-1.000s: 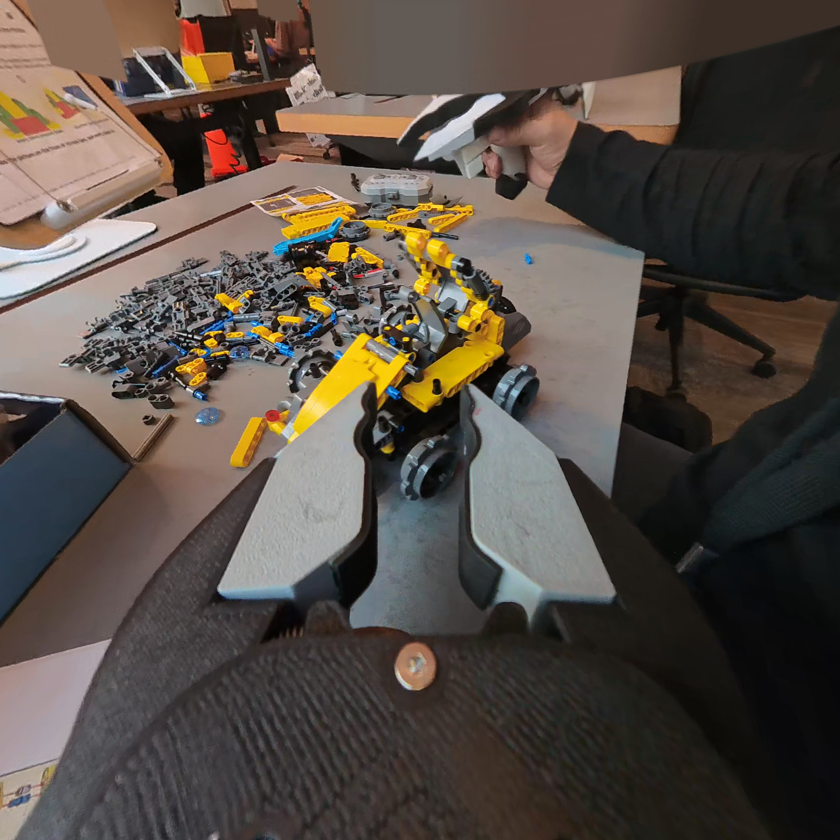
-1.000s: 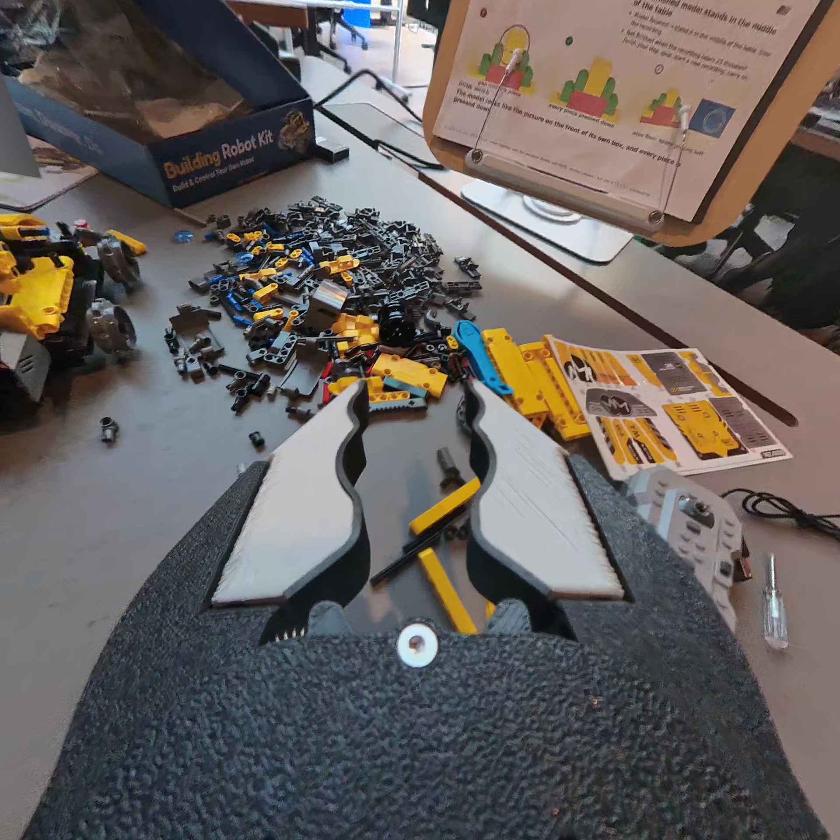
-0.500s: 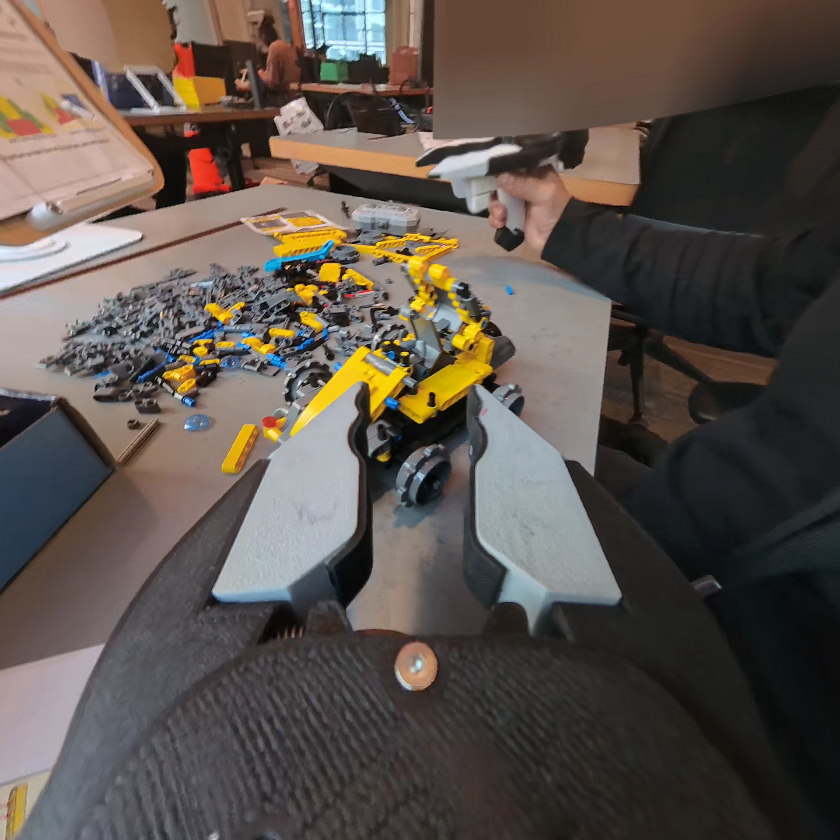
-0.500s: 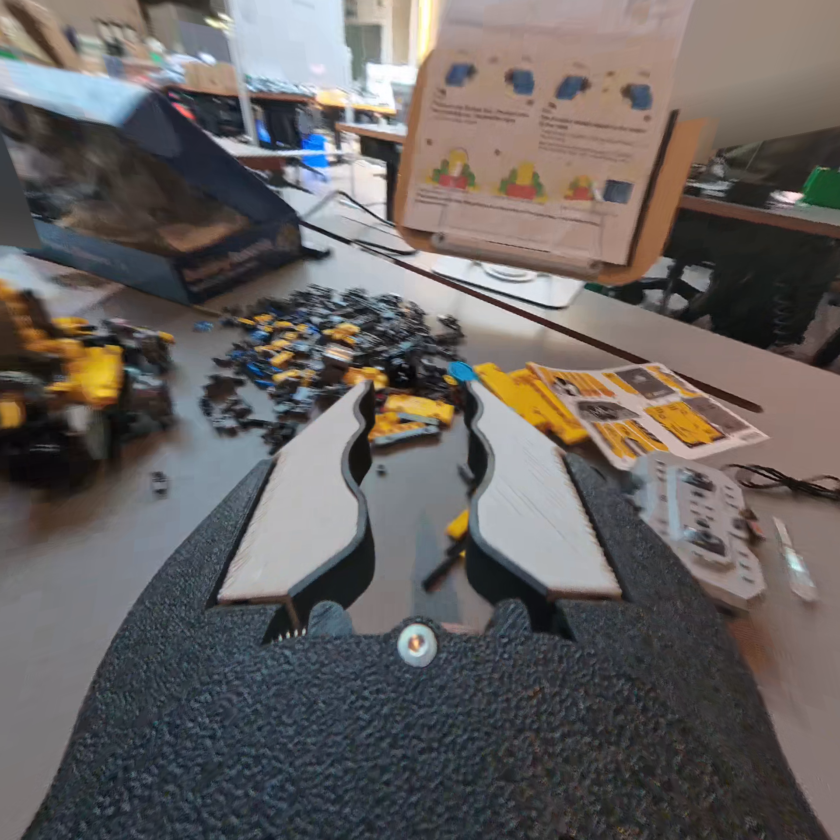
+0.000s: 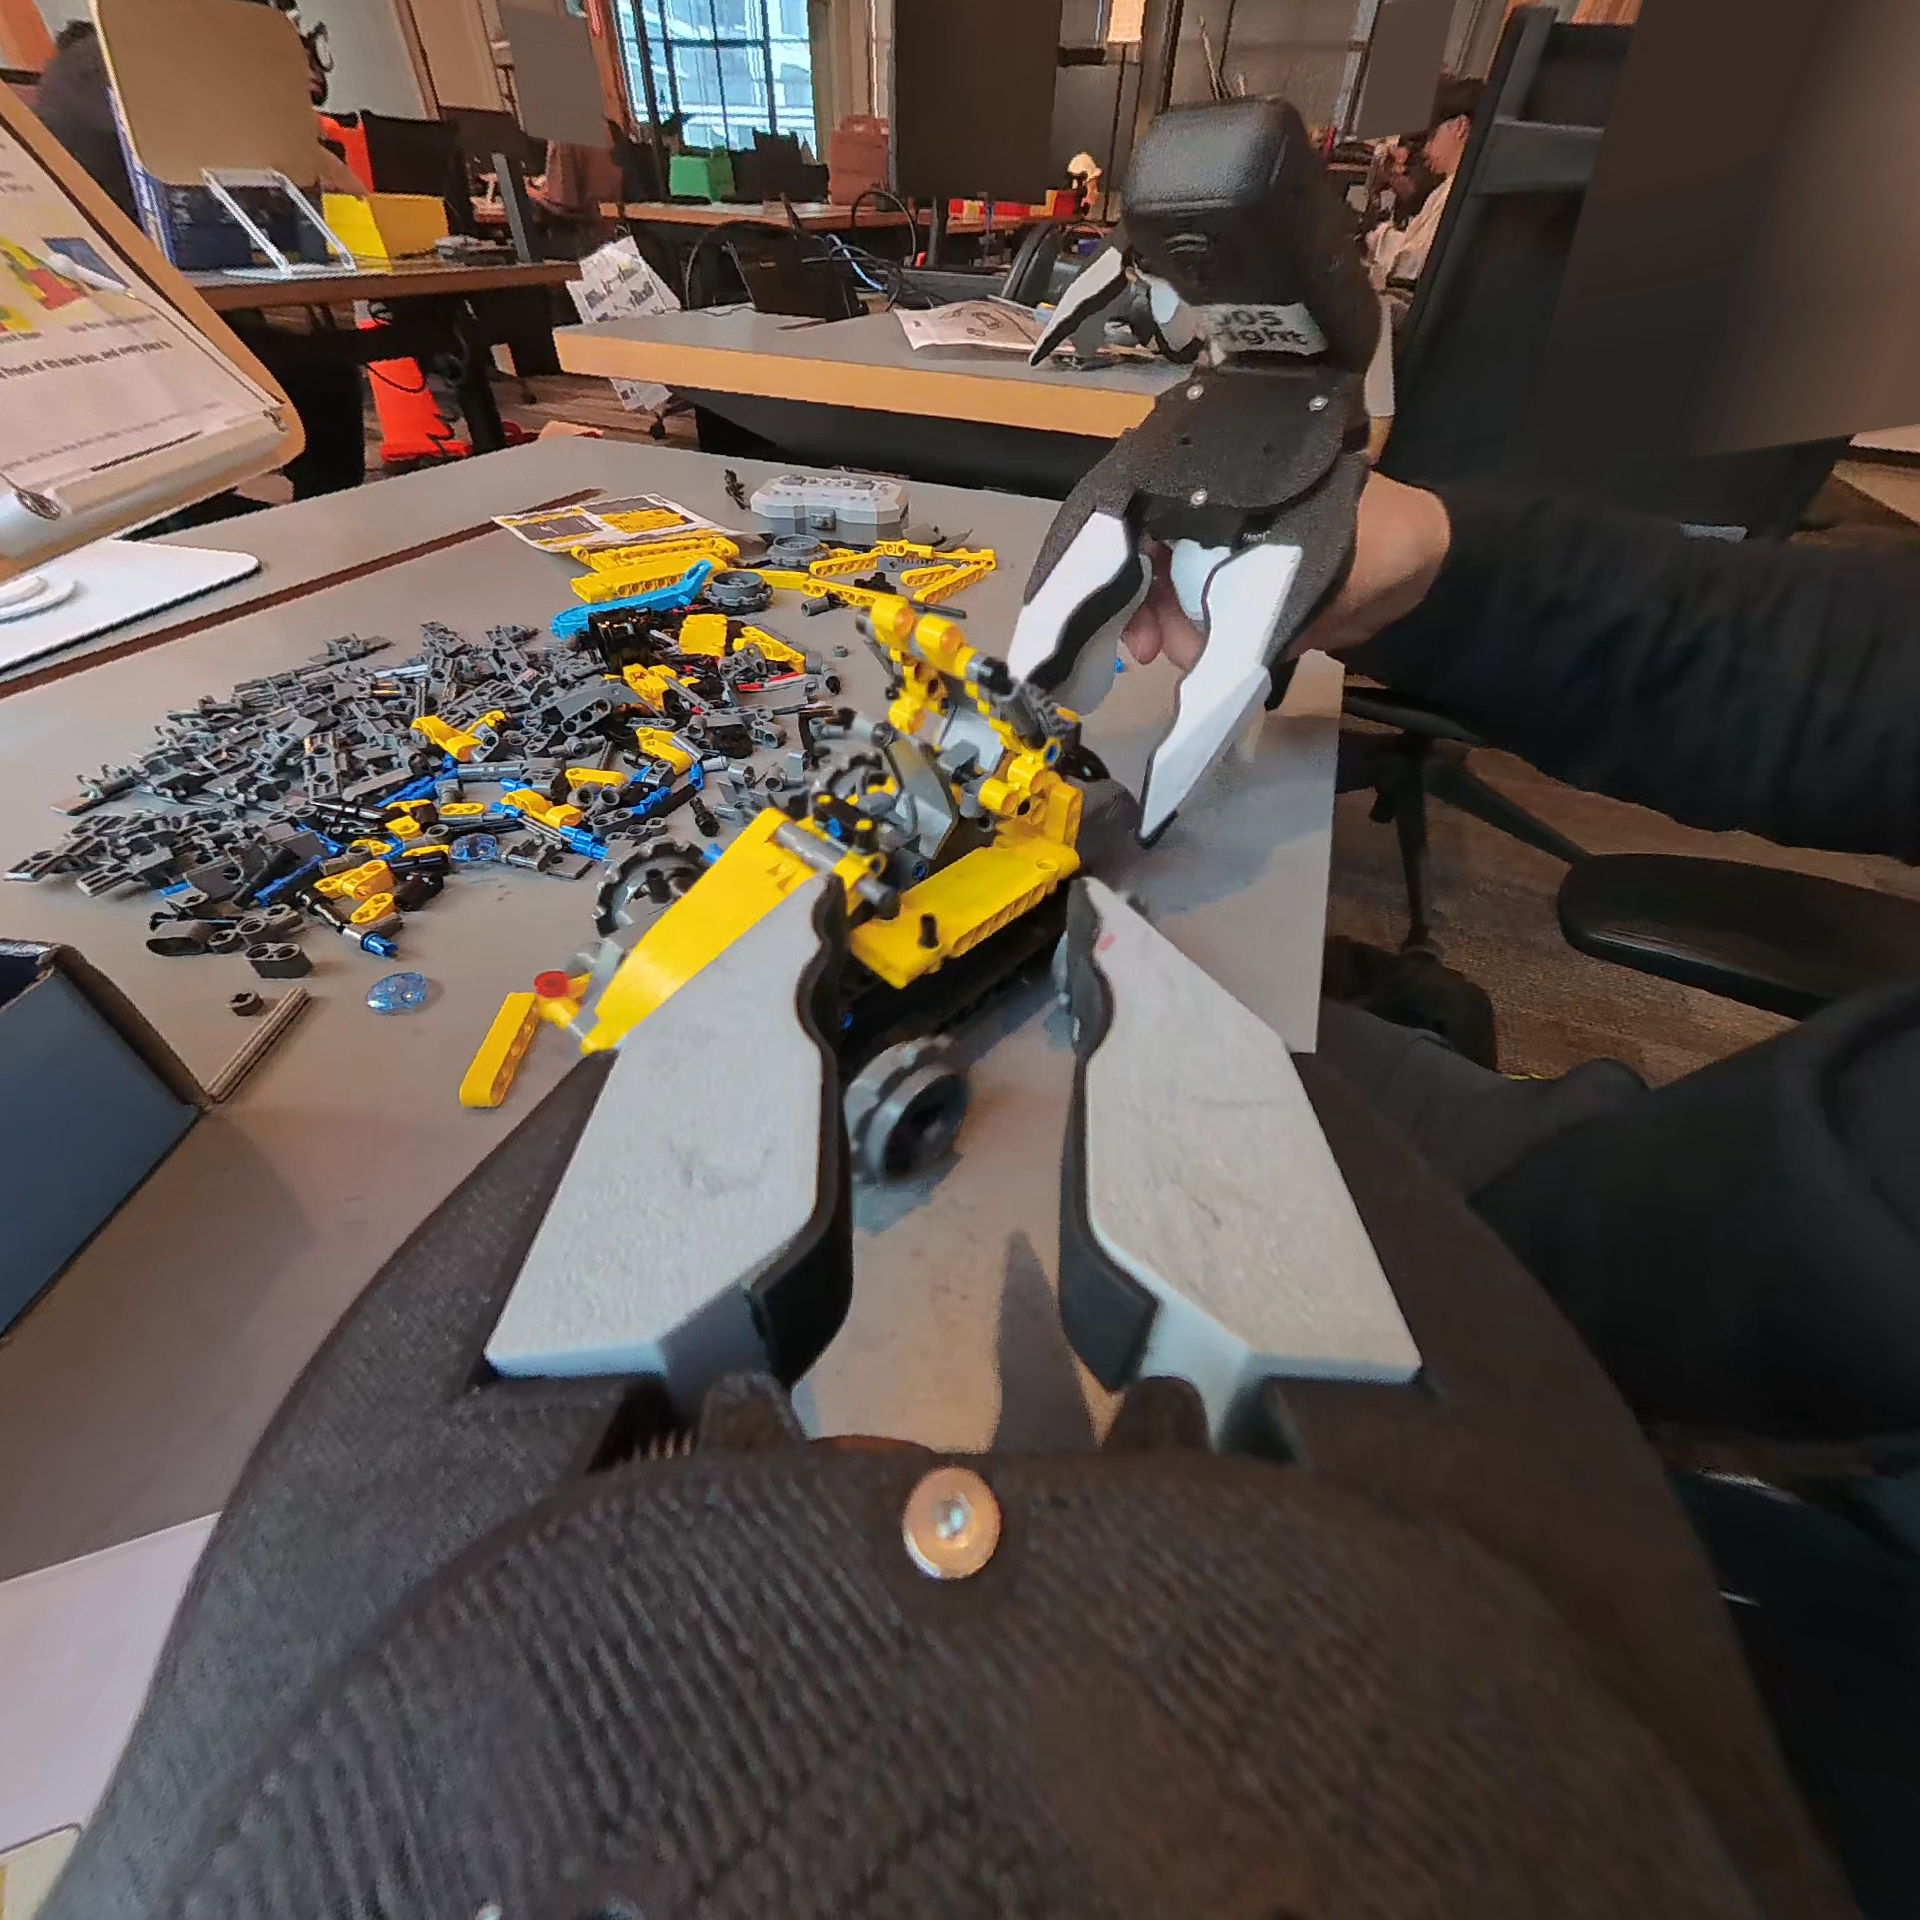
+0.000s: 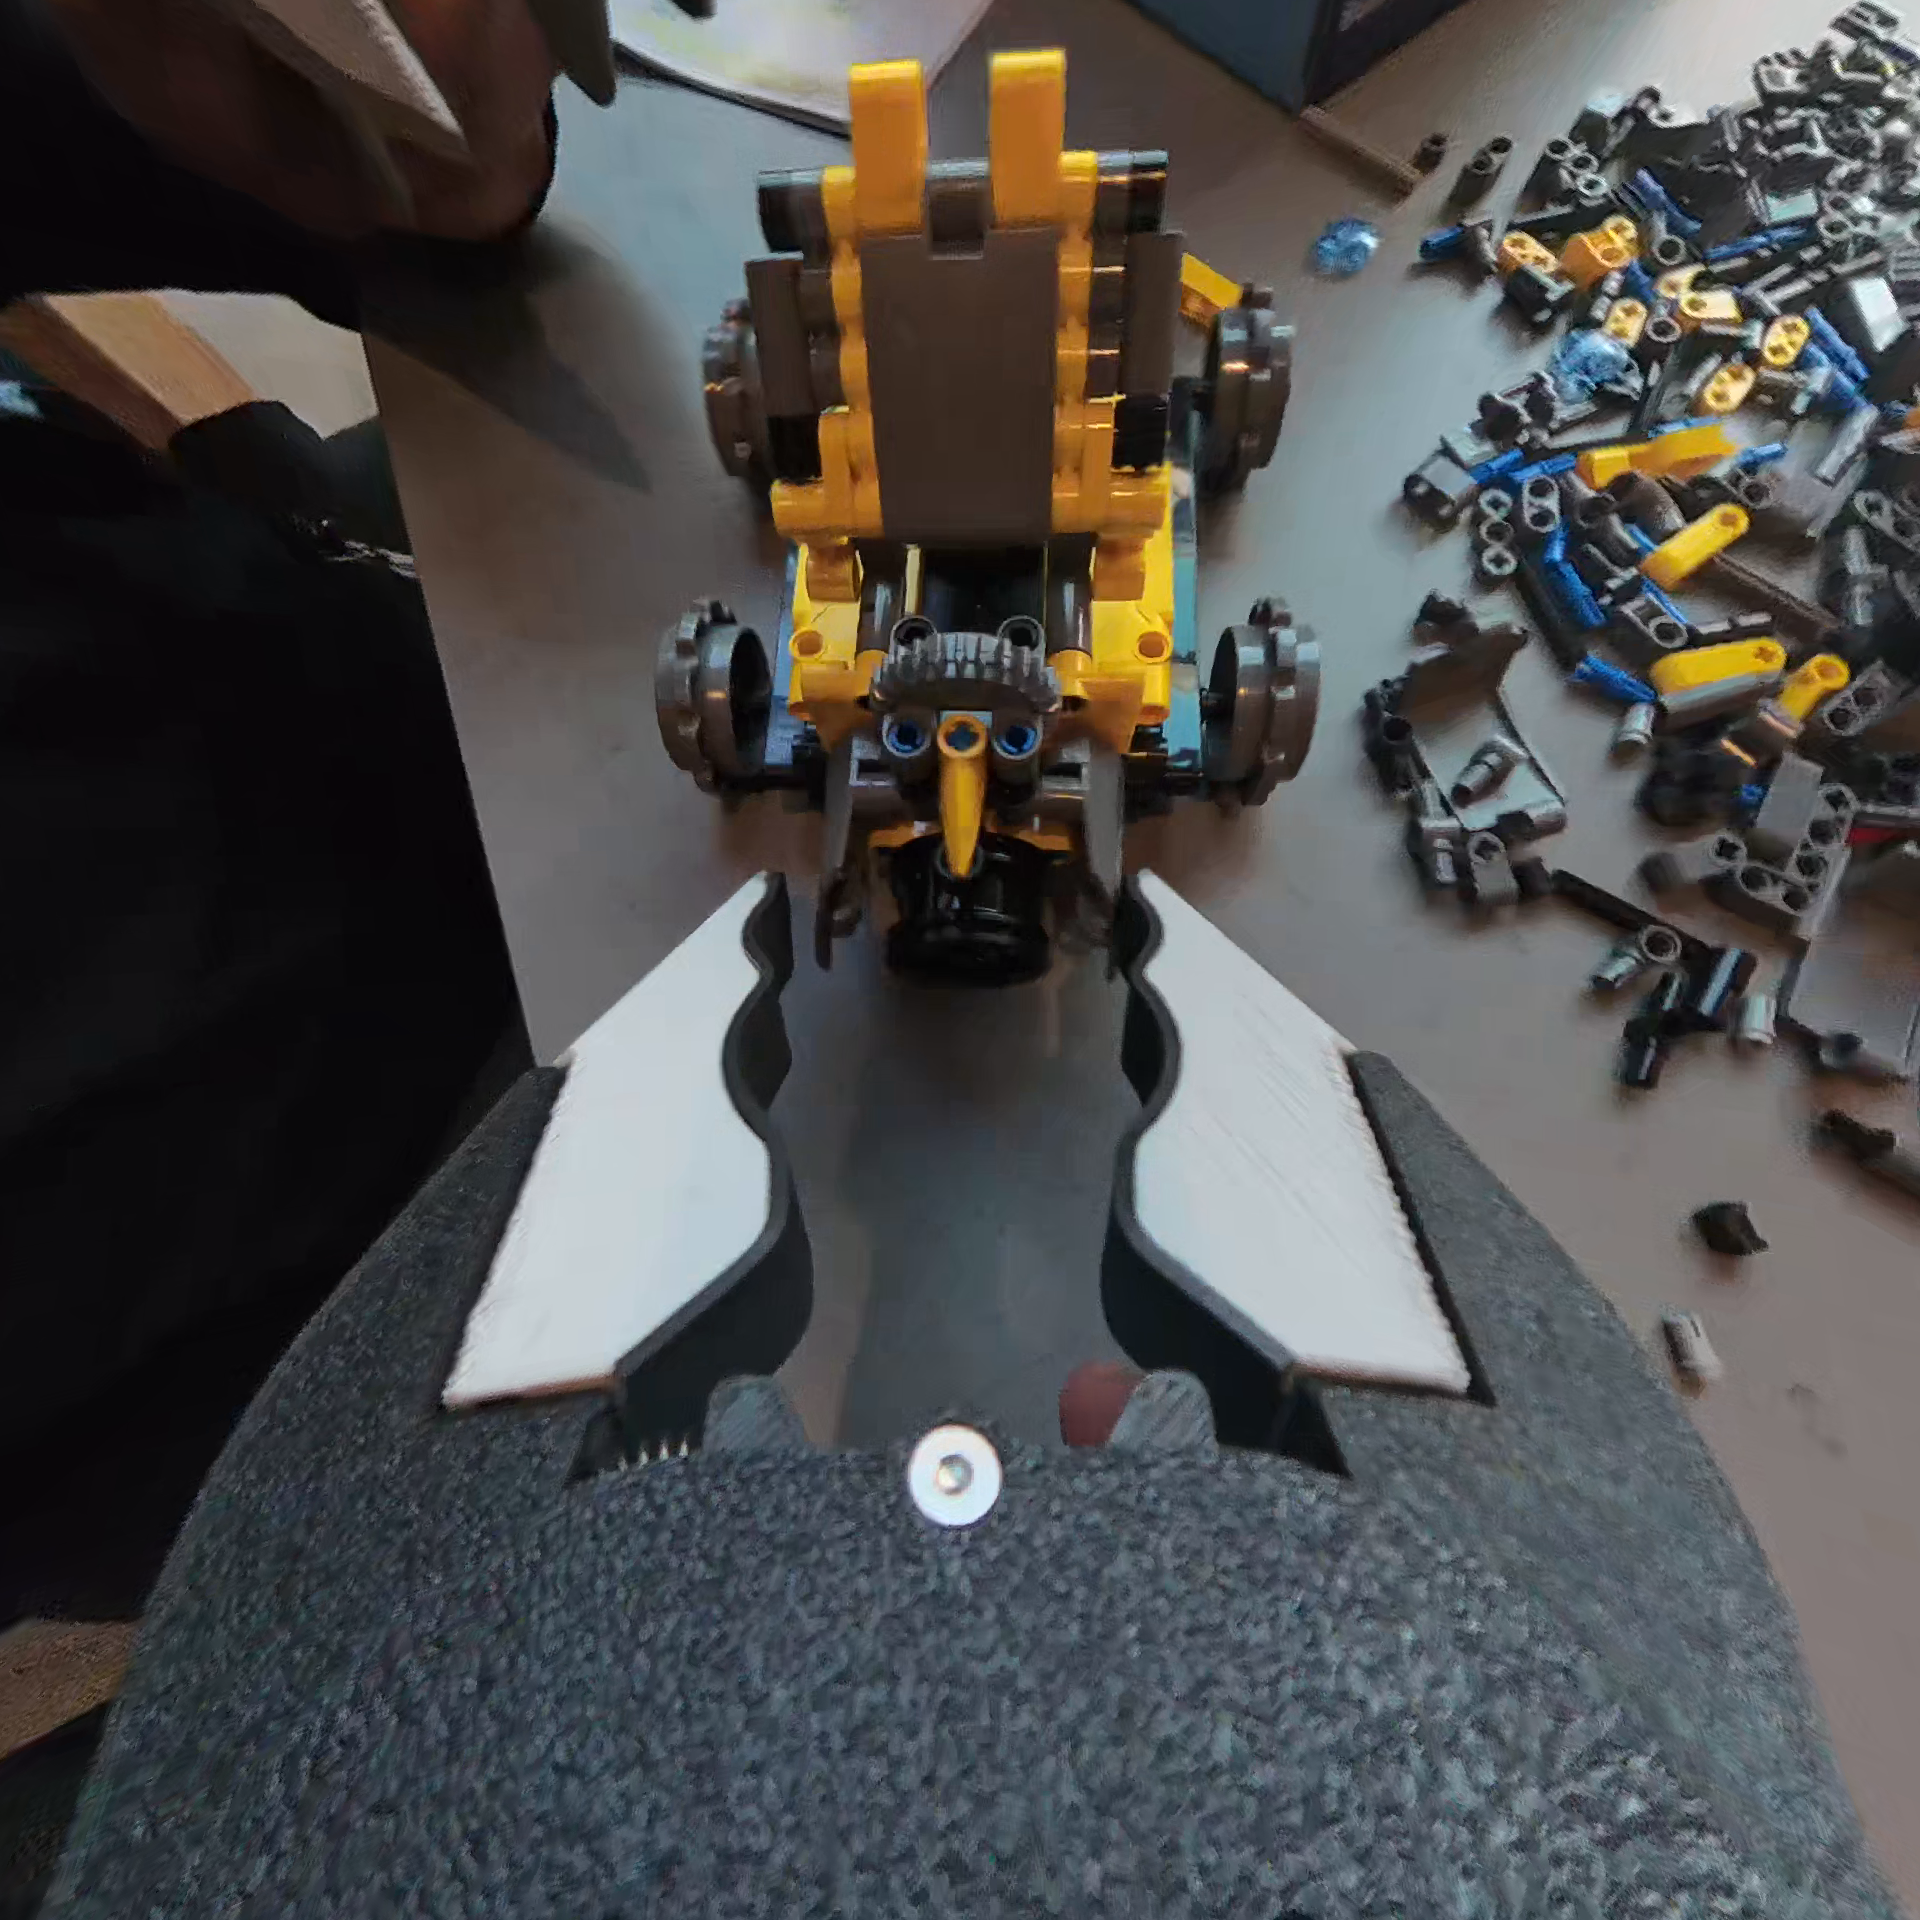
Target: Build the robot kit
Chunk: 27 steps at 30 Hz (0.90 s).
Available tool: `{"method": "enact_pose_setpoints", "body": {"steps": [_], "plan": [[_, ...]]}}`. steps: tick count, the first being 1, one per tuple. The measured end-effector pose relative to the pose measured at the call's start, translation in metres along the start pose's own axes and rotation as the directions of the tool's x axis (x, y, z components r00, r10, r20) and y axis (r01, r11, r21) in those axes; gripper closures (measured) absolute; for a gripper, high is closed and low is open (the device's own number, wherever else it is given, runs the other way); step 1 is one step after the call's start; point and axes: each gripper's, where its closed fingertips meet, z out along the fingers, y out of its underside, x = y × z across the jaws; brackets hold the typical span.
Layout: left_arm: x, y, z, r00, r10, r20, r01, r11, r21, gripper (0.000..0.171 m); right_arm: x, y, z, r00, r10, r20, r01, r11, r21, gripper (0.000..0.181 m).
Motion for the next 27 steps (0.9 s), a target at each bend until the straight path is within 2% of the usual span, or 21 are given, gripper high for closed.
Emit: {"method": "enact_pose_setpoints", "body": {"steps": [3, 5, 8, 10, 12, 15, 17, 18, 23, 25, 27], "plan": [[0.001, -0.001, -0.001, 1.0, 0.002, -0.001, -0.002, 1.0, 0.007, 0.133, -0.017, -0.008, -0.004, 0.996, -0.092, 0.013, 0.092, 0.996, -0.001, 0.127], [0.001, -0.001, -0.001, 1.0, -0.006, -0.006, 0.006, 1.0, 0.011, 0.133, -0.015, -0.008, -0.016, 0.992, -0.124, -0.007, 0.124, 0.992, 0.014, 0.128], [0.0, -0.002, -0.002, 1.0, -0.023, -0.014, 0.023, 1.0, 0.017, 0.133, 0.012, -0.001, -0.042, 0.994, -0.083, -0.068, 0.085, 0.996, 0.036, 0.139], [-0.001, -0.002, -0.002, 0.999, -0.029, -0.016, 0.029, 0.999, 0.016, 0.133, 0.036, 0.012, -0.05, 0.991, -0.049, -0.127, 0.049, 0.999, -0.002, 0.141], [0.0, -0.002, -0.001, 0.999, -0.031, -0.02, 0.031, 0.999, 0.013, 0.133, 0.05, 0.027, -0.045, 0.988, -0.068, -0.14, 0.055, 0.994, -0.093, 0.144], [-0.001, 0.0, 0.001, 0.998, -0.046, -0.032, 0.046, 0.999, -0.001, 0.133, 0.062, 0.037, -0.027, 0.99, -0.103, -0.1, 0.087, 0.983, -0.159, 0.17], [-0.002, 0.0, 0.001, 0.997, -0.063, -0.036, 0.063, 0.998, 0.0, 0.133, 0.069, 0.044, -0.016, 0.996, -0.078, -0.031, 0.07, 0.975, -0.21, 0.177], [-0.003, 0.0, 0.001, 0.997, -0.072, -0.037, 0.072, 0.997, 0.003, 0.133, 0.07, 0.039, -0.013, 0.998, -0.063, 0.014, 0.064, 0.981, -0.184, 0.181], [-0.005, -0.002, -0.001, 0.993, -0.104, -0.05, 0.105, 0.994, 0.016, 0.133, 0.135, 0.026, -0.01, 0.989, -0.061, -0.135, 0.026, 0.968, -0.249, 0.181], [-0.004, -0.003, -0.001, 0.993, -0.101, -0.054, 0.102, 0.995, 0.021, 0.133, 0.126, 0.013, -0.015, 0.996, -0.051, -0.077, 0.032, 0.973, -0.228, 0.175], [-0.003, -0.004, -0.002, 0.994, -0.091, -0.056, 0.093, 0.995, 0.03, 0.133, 0.092, -0.005, -0.018, 0.998, -0.043, 0.04, 0.049, 0.988, -0.149, 0.155]]}}
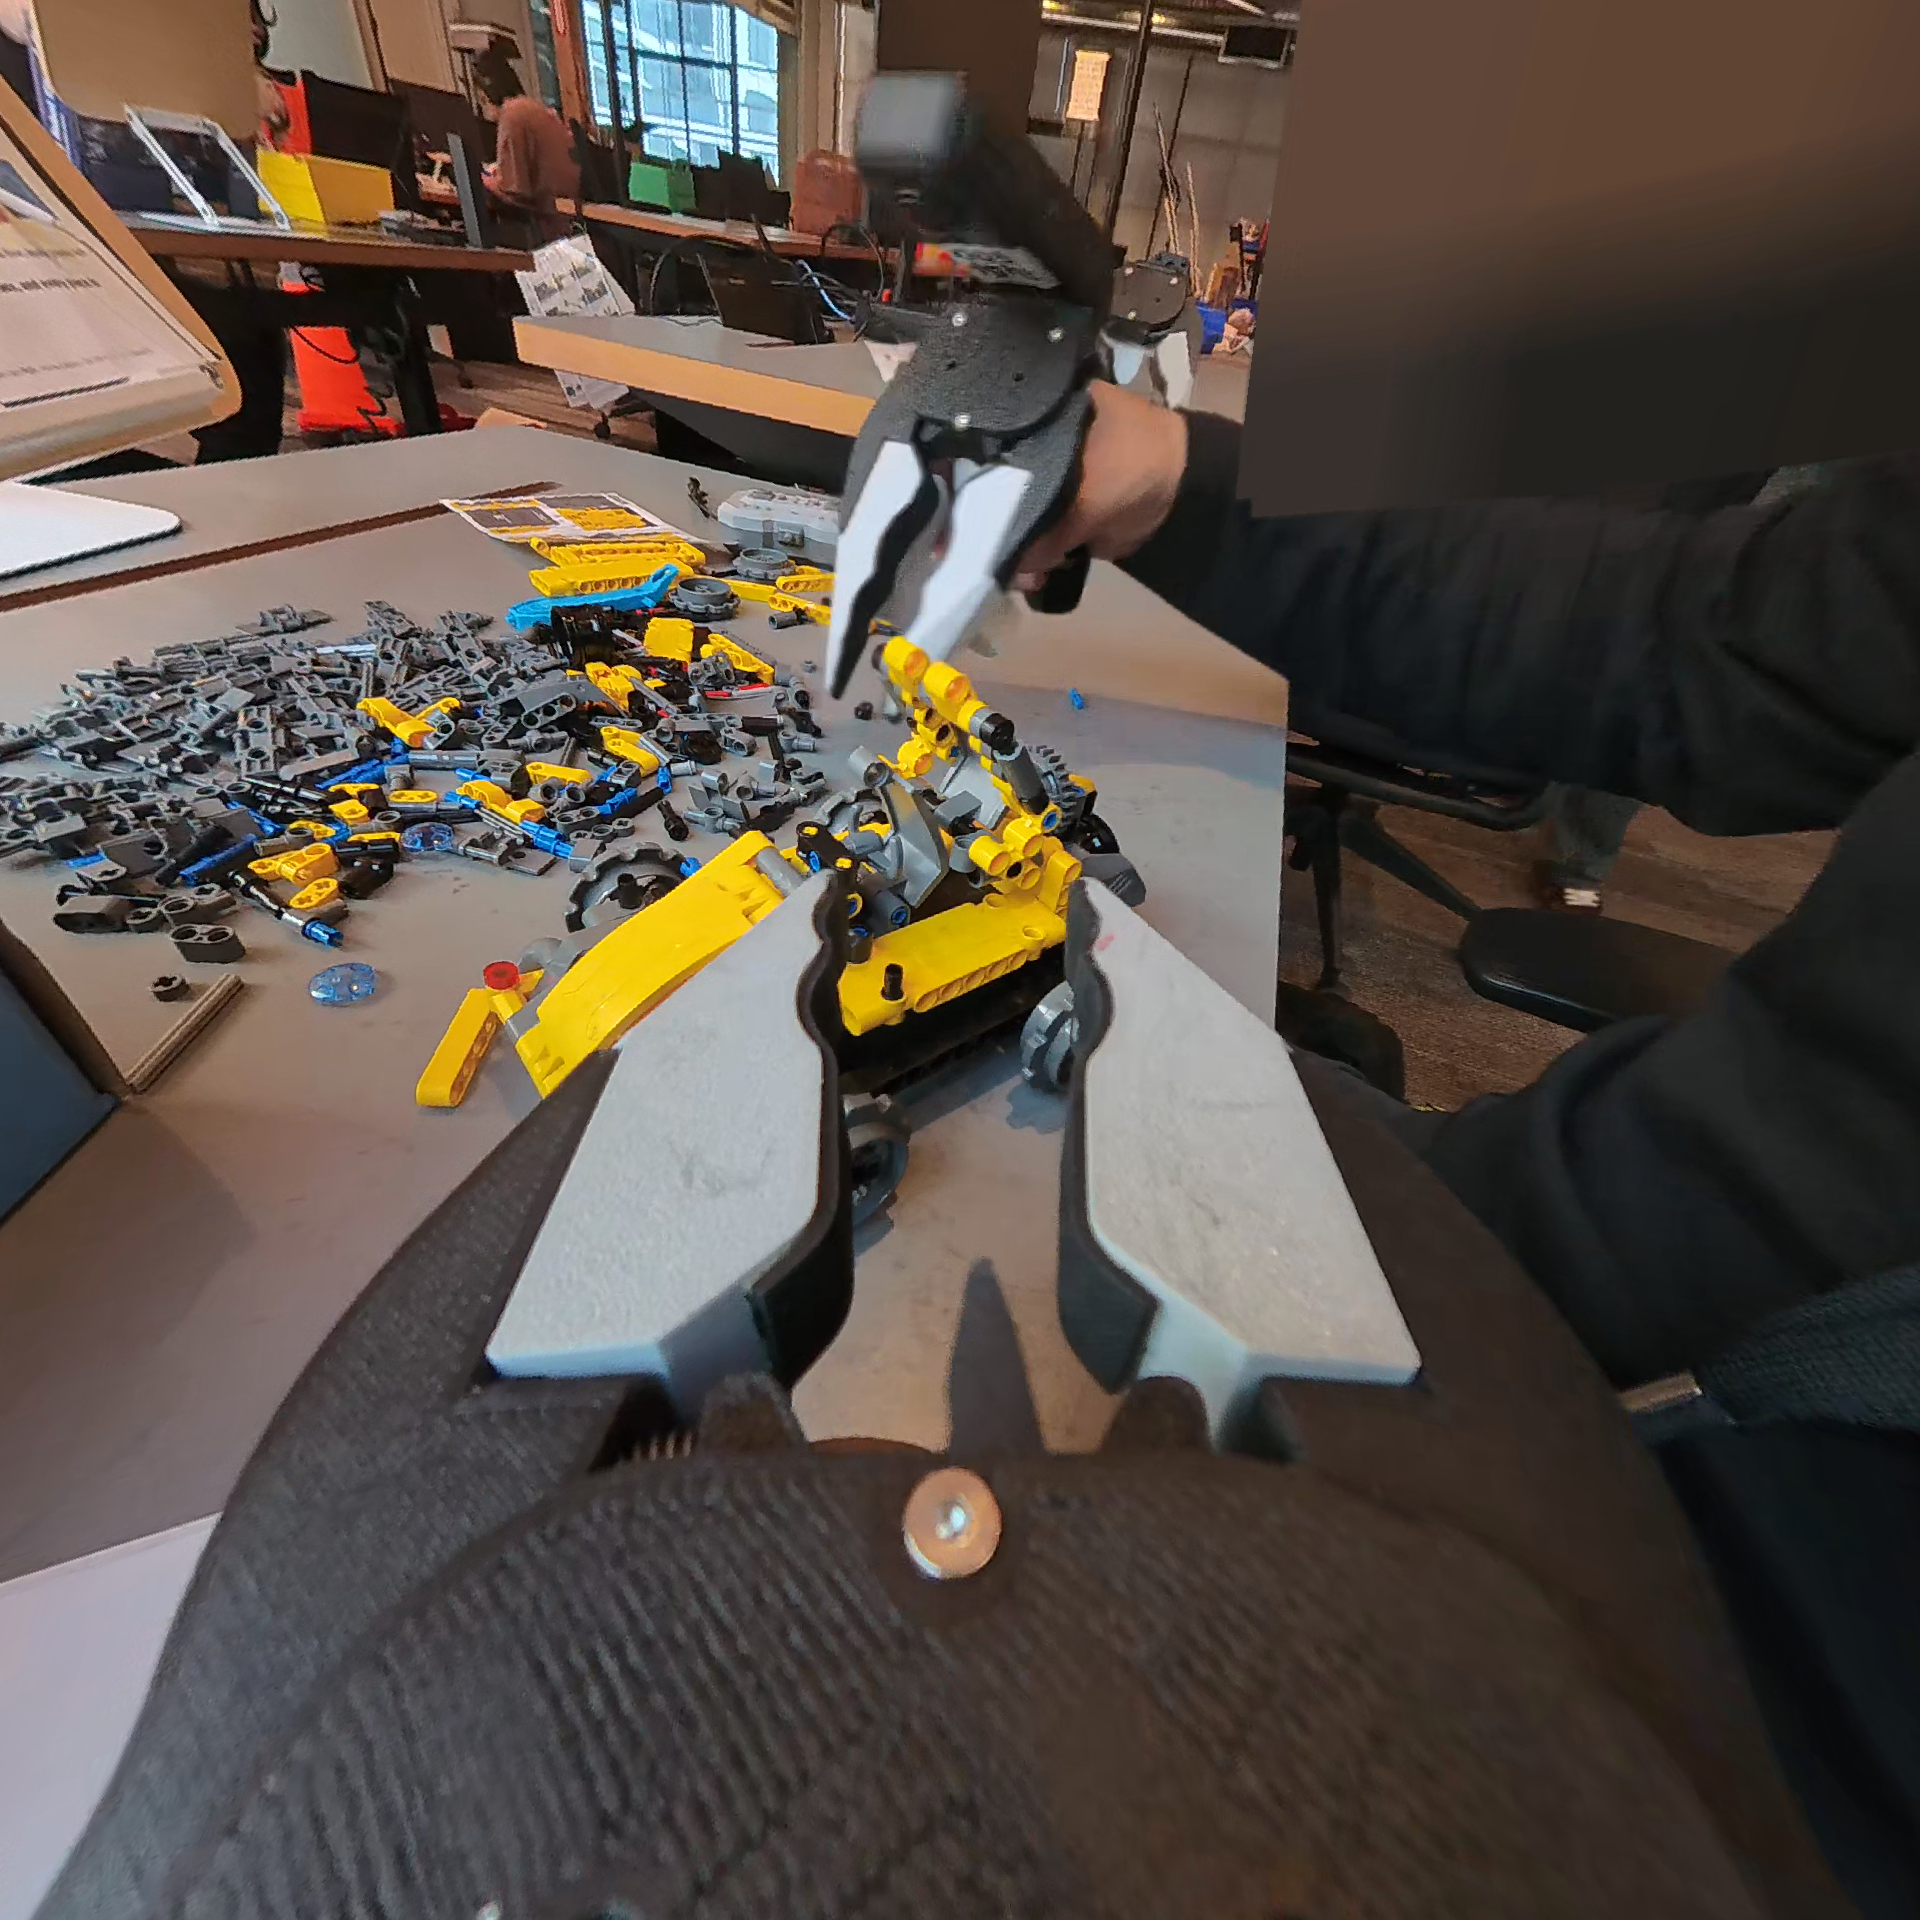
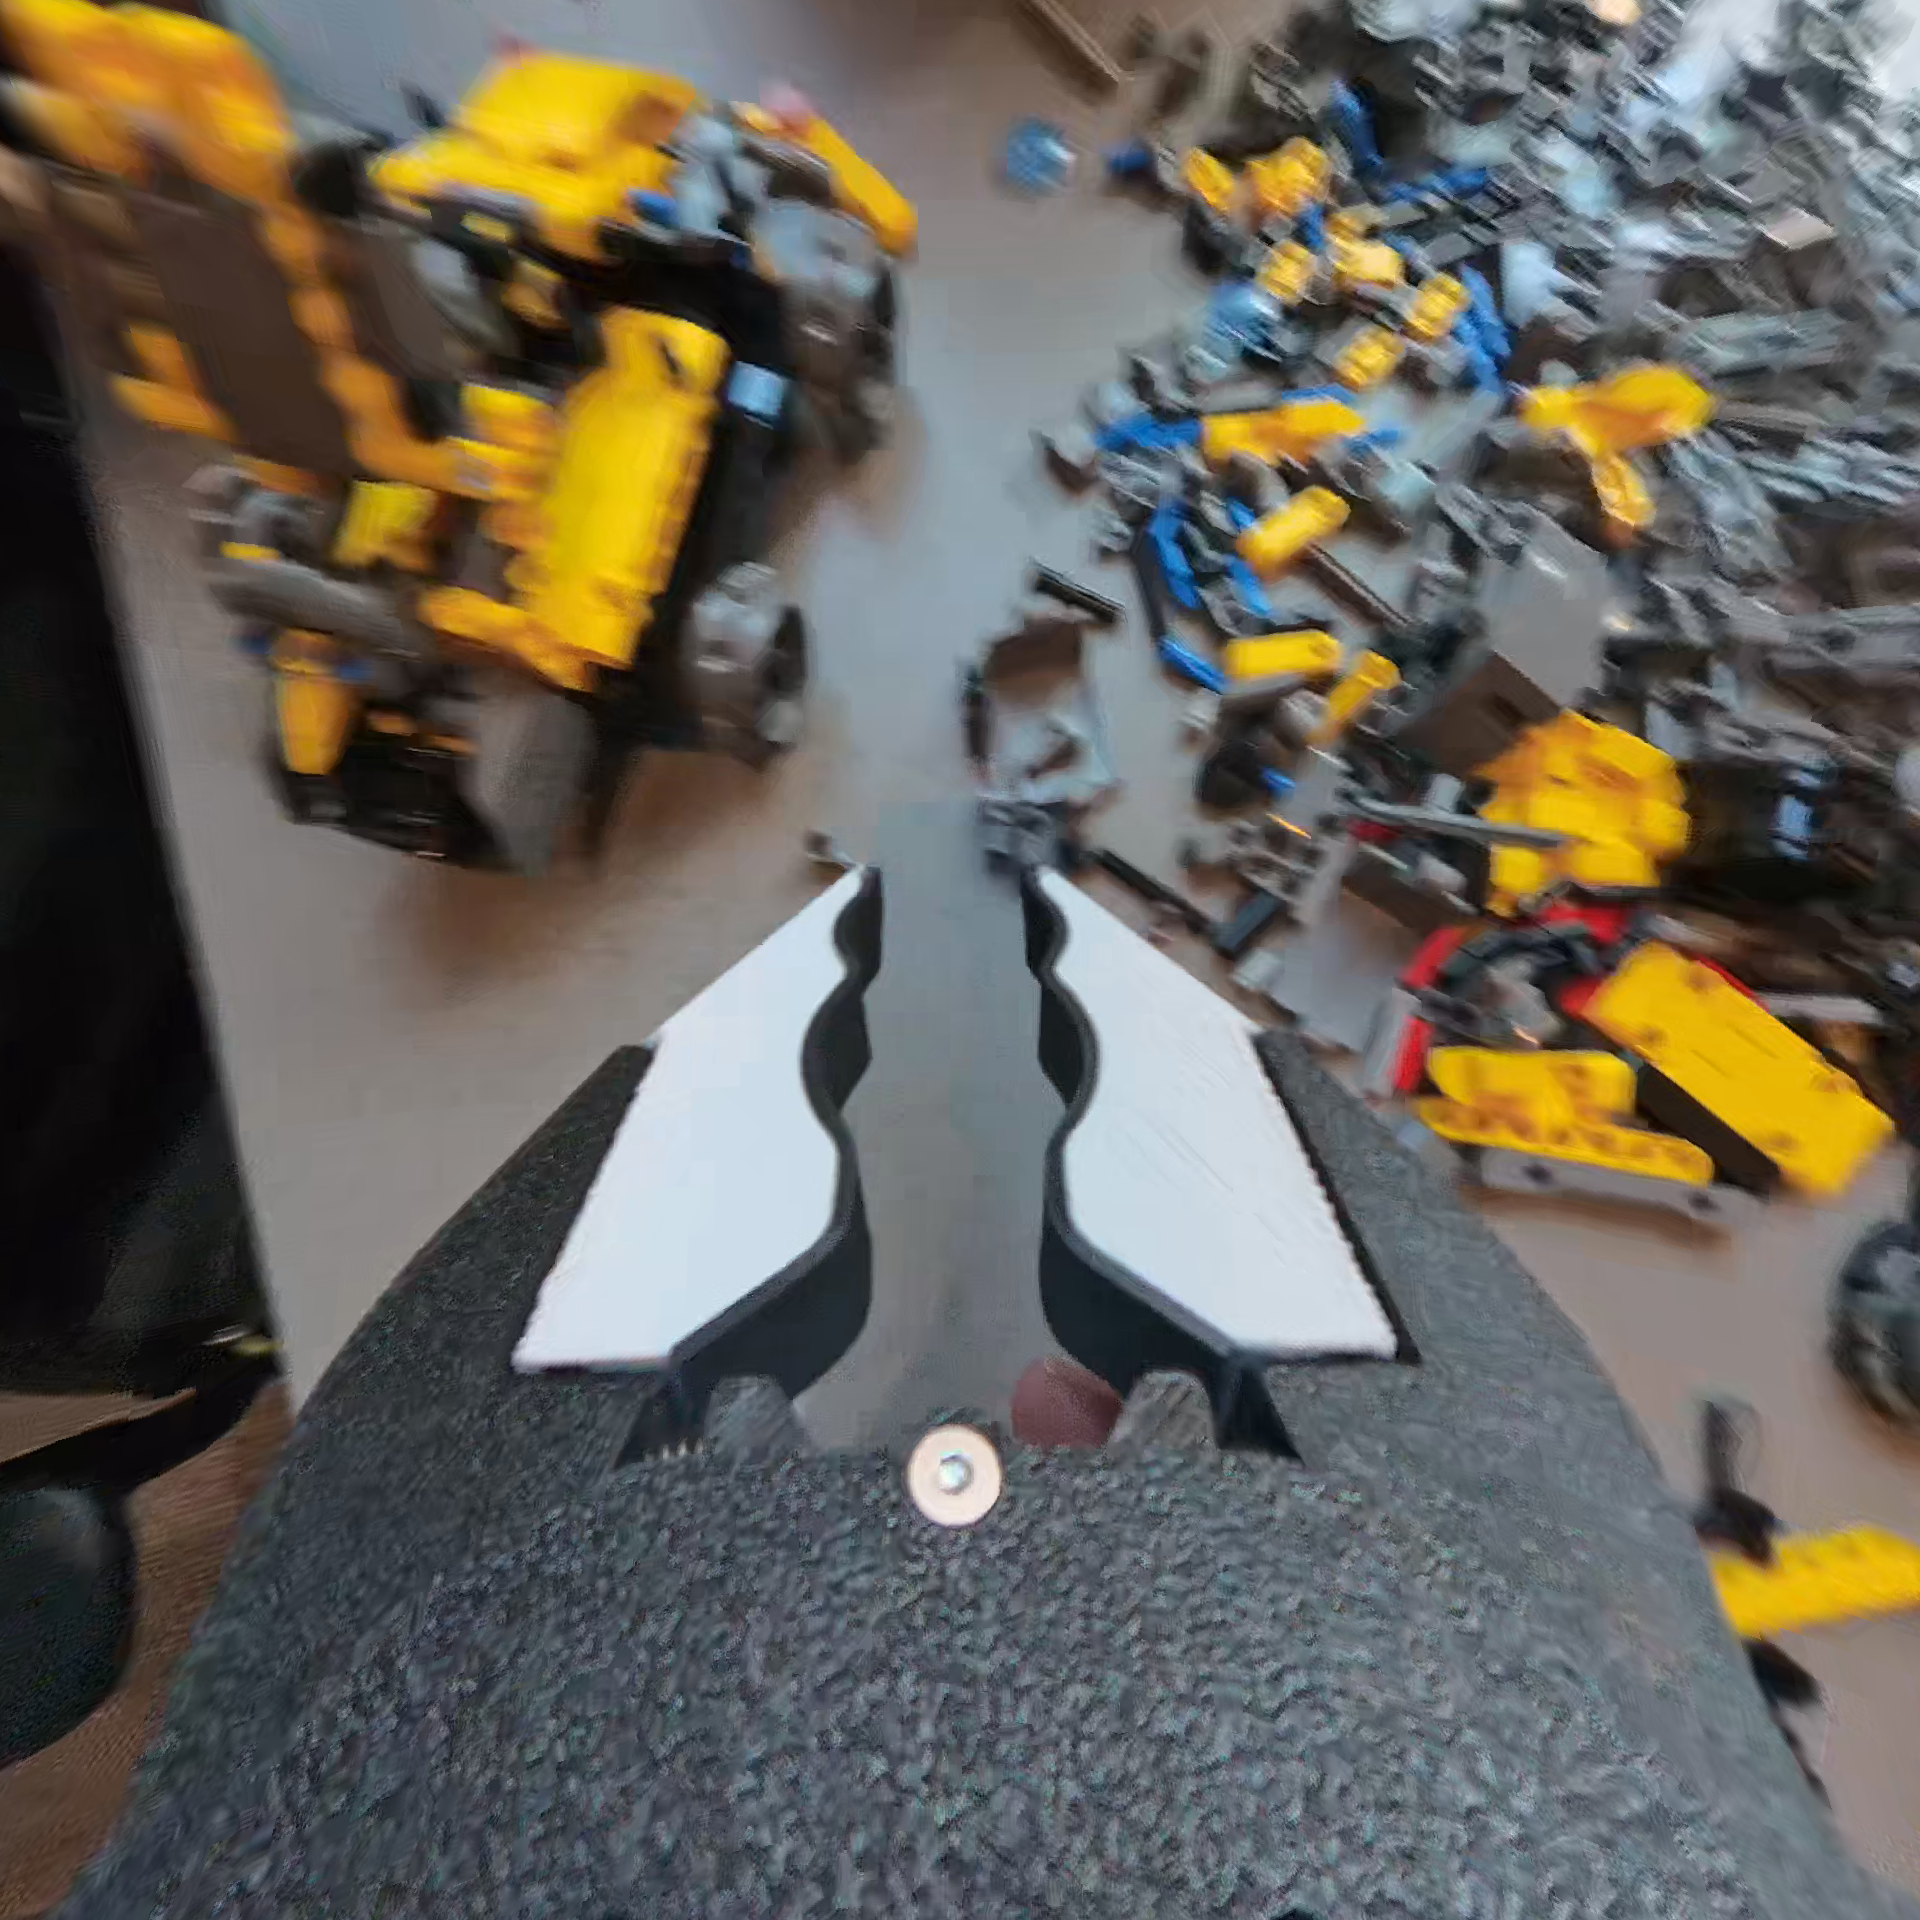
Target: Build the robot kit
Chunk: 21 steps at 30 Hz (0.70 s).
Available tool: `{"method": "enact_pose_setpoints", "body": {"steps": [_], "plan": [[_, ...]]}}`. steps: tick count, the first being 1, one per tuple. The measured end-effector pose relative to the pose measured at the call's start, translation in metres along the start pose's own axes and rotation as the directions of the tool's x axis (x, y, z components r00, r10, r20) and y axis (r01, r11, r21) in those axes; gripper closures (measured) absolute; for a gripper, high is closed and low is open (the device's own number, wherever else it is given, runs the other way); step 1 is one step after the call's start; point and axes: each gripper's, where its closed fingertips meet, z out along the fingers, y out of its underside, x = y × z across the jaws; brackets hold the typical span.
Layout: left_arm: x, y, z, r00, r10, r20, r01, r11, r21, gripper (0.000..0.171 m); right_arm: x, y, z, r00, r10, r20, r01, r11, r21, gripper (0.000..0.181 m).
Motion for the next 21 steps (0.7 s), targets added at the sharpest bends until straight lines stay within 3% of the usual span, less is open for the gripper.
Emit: {"method": "enact_pose_setpoints", "body": {"steps": [2, 5, 6, 7, 11, 14, 16, 21], "plan": [[0.001, -0.001, -0.001, 1.0, 0.008, 0.0, -0.008, 1.0, 0.006, 0.134, -0.023, -0.002, 0.007, 0.998, -0.053, 0.023, 0.053, 0.999, 0.004, 0.151], [0.002, 0.001, 0.0, 1.0, 0.005, -0.01, -0.005, 1.0, -0.004, 0.134, -0.031, 0.015, 0.031, 0.993, -0.121, -0.006, 0.12, 0.989, -0.089, 0.154], [0.002, 0.001, 0.0, 1.0, 0.004, -0.01, -0.004, 1.0, -0.004, 0.134, -0.034, 0.017, 0.037, 0.993, -0.119, 0.016, 0.12, 0.988, -0.099, 0.16], [0.002, 0.0, 0.0, 1.0, 0.005, -0.009, -0.005, 1.0, -0.002, 0.134, -0.037, 0.012, 0.038, 0.993, -0.109, 0.047, 0.112, 0.991, -0.067, 0.178], [0.002, 0.001, 0.001, 1.0, 0.004, -0.009, -0.004, 1.0, -0.007, 0.134, 0.009, 0.007, 0.038, 0.99, -0.096, -0.106, 0.087, 0.992, -0.089, 0.178], [0.002, 0.002, 0.001, 1.0, 0.006, -0.008, -0.006, 1.0, -0.012, 0.134, 0.053, 0.004, 0.033, 0.97, -0.003, -0.245, -0.018, 0.996, -0.086, 0.178], [0.002, 0.002, 0.001, 1.0, 0.007, -0.007, -0.007, 1.0, -0.01, 0.134, 0.059, -0.003, 0.029, 0.967, 0.015, -0.255, -0.028, 0.998, -0.049, 0.164], [0.002, 0.001, 0.0, 1.0, 0.007, -0.006, -0.007, 1.0, -0.006, 0.134, 0.039, -0.014, 0.011, 0.976, -0.028, -0.214, 0.029, 1.0, 0.004, 0.17]]}}
